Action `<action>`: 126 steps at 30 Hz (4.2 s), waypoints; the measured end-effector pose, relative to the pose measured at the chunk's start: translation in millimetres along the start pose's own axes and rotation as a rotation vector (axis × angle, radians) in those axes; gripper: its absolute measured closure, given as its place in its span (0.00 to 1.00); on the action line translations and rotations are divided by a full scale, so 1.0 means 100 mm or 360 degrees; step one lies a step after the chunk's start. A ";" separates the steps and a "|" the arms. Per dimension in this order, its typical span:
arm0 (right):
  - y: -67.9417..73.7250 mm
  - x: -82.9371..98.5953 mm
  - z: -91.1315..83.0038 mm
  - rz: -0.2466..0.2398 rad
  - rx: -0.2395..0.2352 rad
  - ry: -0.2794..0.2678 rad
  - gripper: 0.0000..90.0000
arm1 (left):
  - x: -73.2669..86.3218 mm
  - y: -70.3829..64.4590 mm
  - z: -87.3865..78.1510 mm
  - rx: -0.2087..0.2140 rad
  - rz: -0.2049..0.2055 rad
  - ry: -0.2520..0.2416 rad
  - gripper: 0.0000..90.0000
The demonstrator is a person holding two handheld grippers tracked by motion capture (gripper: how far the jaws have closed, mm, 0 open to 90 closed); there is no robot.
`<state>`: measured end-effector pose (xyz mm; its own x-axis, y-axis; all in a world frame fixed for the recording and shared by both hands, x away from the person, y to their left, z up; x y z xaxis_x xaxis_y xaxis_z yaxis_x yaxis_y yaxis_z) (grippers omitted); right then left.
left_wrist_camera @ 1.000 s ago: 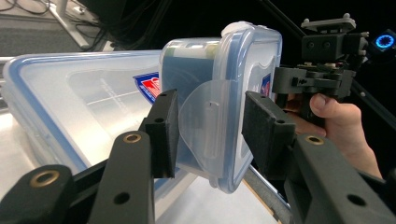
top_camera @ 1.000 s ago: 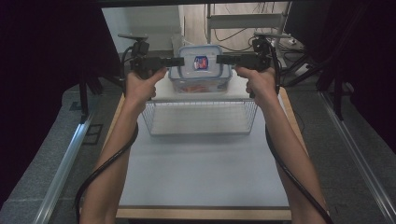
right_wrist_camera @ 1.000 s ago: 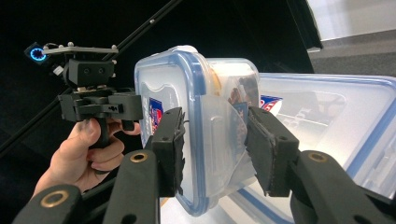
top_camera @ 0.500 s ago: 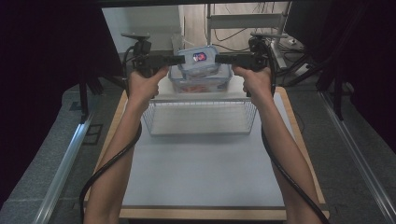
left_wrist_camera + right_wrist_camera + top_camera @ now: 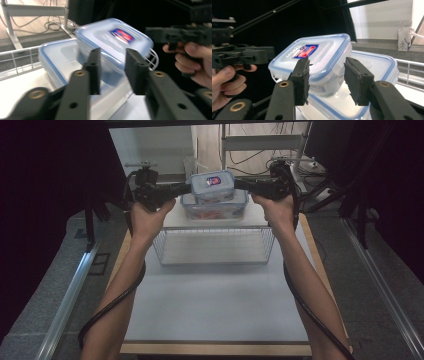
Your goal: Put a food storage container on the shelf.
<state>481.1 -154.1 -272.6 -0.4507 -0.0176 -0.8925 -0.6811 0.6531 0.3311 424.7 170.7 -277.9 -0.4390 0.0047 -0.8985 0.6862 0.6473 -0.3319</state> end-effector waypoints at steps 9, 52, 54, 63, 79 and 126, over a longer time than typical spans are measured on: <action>0.07 0.16 -0.10 -0.0156 0.0079 0.0031 0.77 | 0.20 -0.22 0.19 -0.0049 0.0208 0.0194 0.99; 0.27 0.95 -0.24 -0.0410 0.0010 0.0124 0.34 | 0.93 -0.37 0.08 -0.0061 0.0424 0.0190 0.23; 0.30 0.99 -0.25 -0.0439 0.0003 0.0137 0.32 | 0.99 -0.38 0.05 -0.0049 0.0421 0.0188 0.22; 0.44 1.23 -0.25 -0.0548 0.0021 0.0220 0.21 | 1.25 -0.43 -0.01 -0.0016 0.0425 0.0227 0.13; 0.48 1.80 -0.36 -0.0563 0.0052 0.0339 0.07 | 1.83 -0.51 -0.13 0.0011 0.0423 0.0306 0.04; 0.26 3.08 -0.90 -0.0663 0.0277 0.0600 0.05 | 3.22 -0.41 -0.48 -0.0348 0.0434 0.0655 0.00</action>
<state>272.5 -210.8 -511.6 -0.3611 -0.5465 -0.7556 -0.7544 0.6475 -0.1077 227.0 182.8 -540.2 -0.4828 0.4646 -0.7424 0.6896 0.7242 0.0048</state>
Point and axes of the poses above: each handheld gripper's, and its own axes: z roughly forward along the jaws, x roughly out of its underside, y roughly to its left, the point moved 1 cm from there along z, roughly forward along the jaws, and after that the axes turned 4 degrees about x, right-handed, at the moved point
